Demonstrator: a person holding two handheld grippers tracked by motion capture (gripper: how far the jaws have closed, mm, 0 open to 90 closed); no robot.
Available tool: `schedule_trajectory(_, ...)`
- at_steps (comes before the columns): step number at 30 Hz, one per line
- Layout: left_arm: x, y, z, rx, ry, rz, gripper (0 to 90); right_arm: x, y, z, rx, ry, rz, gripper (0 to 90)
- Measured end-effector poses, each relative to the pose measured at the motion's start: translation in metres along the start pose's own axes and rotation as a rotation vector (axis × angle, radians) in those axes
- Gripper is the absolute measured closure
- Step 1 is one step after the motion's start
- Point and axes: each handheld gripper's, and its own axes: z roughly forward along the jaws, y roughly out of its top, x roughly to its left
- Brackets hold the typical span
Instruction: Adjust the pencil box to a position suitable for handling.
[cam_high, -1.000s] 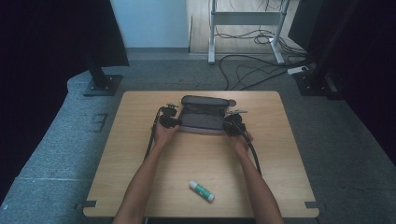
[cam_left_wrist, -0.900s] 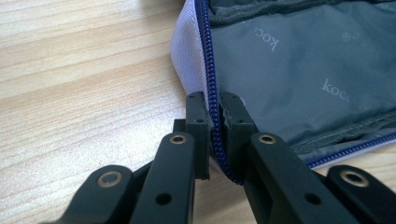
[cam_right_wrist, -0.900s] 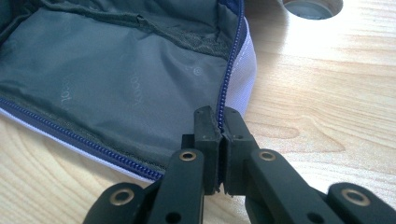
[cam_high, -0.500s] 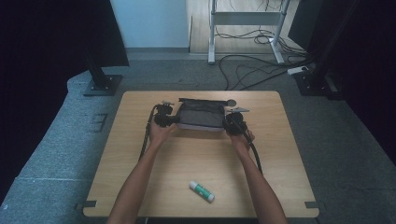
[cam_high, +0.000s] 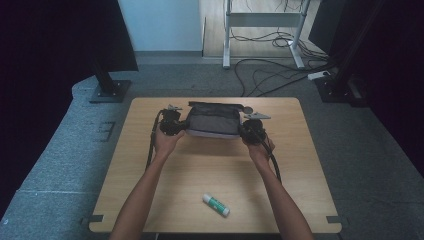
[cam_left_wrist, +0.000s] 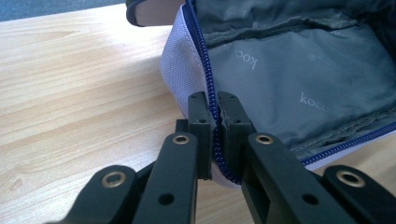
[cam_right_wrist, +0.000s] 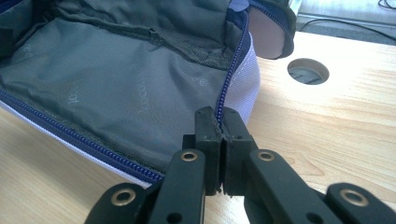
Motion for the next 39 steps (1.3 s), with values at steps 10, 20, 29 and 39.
schedule_trajectory(10, -0.004, 0.001, -0.021, -0.034, -0.013, 0.017, 85.5, 0.008, 0.008, -0.018, -0.025, 0.009, -0.034, 86.9)
schedule_trajectory(20, -0.002, -0.005, -0.031, -0.044, -0.024, 0.02, 85.7, 0.016, 0.012, -0.026, -0.039, 0.016, -0.056, 86.9)
schedule_trajectory(29, -0.003, -0.01, -0.039, -0.056, -0.03, 0.024, 85.7, 0.023, 0.012, -0.034, -0.046, 0.02, -0.089, 86.9)
schedule_trajectory(39, -0.007, -0.024, -0.052, -0.084, -0.05, 0.034, 85.5, 0.031, 0.003, -0.047, -0.049, 0.042, -0.116, 86.9)
